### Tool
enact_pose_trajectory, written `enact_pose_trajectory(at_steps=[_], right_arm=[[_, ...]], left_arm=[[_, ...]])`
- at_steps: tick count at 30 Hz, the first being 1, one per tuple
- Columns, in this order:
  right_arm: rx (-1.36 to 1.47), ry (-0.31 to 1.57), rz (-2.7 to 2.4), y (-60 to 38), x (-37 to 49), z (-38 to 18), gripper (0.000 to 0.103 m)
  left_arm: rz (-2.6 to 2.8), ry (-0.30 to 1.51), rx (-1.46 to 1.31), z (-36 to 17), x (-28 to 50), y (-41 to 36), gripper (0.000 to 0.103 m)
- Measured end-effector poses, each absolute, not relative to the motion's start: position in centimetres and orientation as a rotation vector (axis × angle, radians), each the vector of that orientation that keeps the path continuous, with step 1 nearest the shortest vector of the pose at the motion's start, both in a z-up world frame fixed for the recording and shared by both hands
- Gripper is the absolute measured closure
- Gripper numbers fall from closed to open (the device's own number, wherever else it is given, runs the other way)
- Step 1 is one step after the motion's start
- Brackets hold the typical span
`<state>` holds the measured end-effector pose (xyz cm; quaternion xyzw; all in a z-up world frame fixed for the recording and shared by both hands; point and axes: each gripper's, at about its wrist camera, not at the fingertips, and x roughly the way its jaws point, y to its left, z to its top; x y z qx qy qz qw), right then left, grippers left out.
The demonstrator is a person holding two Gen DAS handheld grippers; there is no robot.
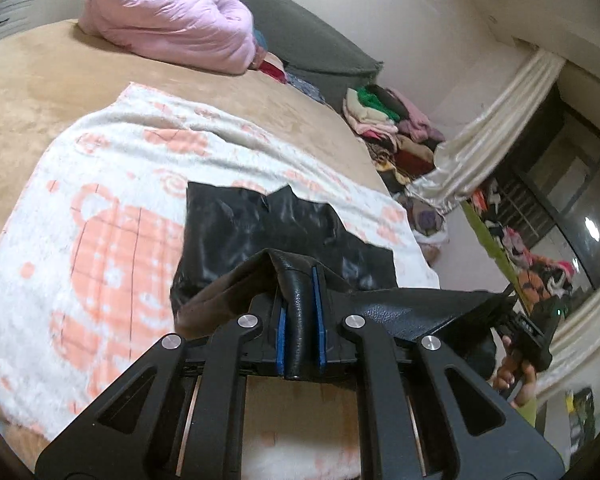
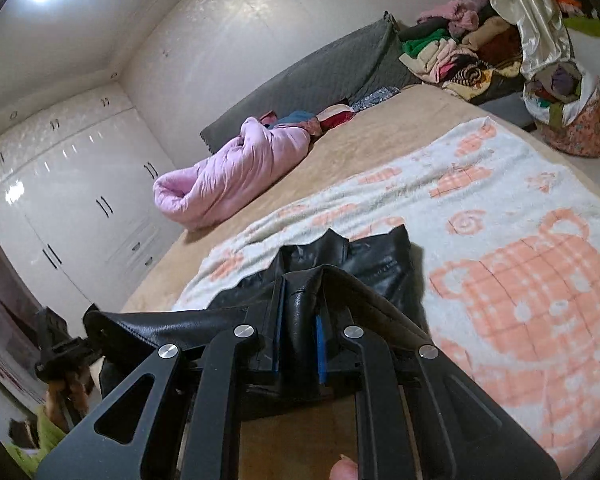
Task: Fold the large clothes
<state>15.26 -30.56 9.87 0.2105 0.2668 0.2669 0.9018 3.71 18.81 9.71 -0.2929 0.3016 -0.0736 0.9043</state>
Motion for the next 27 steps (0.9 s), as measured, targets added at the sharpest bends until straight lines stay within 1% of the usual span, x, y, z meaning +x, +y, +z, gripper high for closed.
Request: enact_pose_trajectory(at_steps=[6,14,21,27], right_arm=[[0.443,0.577,0.519,-29.2,19.2,10.0,0.092],[0.436,0.631,0.451,-27.0,24.2,9.2,0.091],[0.439,0.643,0.425,-27.0,27.1,7.4,0.091],[0.441,0.690,0.421,-27.8,29.5,5.2,0.091]], left_arm=[[-0.119,0.627,-0.631,9.7,6.9,19.6,0.098],[-0.048,0.672,-0.650,8.1,11.0,20.9,0.096],[-0.002,0.704,-0.645,7.0,13.4,21.4,0.096],[0.037,0.741,-0.627,5.5,16.4,21.3,0.096]])
